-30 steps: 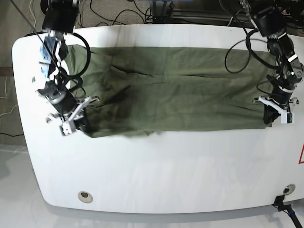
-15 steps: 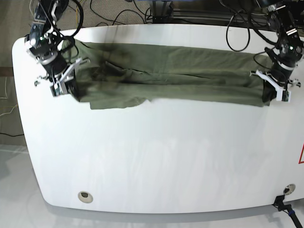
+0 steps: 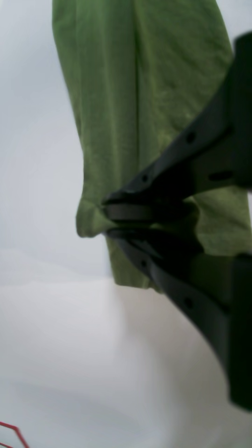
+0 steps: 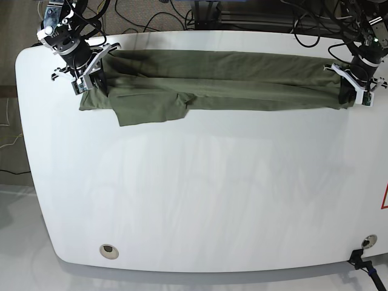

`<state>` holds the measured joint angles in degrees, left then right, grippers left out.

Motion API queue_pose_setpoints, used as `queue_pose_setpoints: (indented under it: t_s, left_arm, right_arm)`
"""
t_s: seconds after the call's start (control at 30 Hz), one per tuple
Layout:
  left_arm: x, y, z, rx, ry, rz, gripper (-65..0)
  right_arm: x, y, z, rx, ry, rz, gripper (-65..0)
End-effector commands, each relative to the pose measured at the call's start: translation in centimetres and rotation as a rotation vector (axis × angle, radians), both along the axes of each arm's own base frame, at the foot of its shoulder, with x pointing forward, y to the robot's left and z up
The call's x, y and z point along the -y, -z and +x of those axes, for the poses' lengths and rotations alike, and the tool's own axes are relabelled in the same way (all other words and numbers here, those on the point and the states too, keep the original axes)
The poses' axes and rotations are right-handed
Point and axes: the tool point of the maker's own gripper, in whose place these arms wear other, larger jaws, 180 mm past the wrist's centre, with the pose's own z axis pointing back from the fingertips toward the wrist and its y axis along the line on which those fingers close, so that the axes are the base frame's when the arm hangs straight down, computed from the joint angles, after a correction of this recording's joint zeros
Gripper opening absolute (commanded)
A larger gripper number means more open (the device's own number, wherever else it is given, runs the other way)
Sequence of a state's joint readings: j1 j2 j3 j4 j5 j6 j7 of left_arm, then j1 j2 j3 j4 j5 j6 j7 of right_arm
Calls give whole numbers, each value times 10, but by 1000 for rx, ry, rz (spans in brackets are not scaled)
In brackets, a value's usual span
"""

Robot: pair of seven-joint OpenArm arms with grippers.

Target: Fold the T-shirt properly

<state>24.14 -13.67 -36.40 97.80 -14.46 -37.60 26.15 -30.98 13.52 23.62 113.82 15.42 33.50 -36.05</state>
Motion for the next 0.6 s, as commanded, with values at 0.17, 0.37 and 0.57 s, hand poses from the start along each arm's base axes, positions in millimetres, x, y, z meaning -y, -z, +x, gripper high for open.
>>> queue_pose_setpoints:
  t_s: [0.17,0.37,0.57]
  left_arm:
    - [-10,1,-7,-31,22,70,-650]
    - [-16,11,-16,-105,58,166,-581]
    - [-21,13,-16,-128,61,210,-105]
  right_arm:
    - [11,19,-8,-50,32,10,-548]
    - [19,29,-13,-83,43,4,-372]
    - [28,23,-9,-71,20,-83,-358]
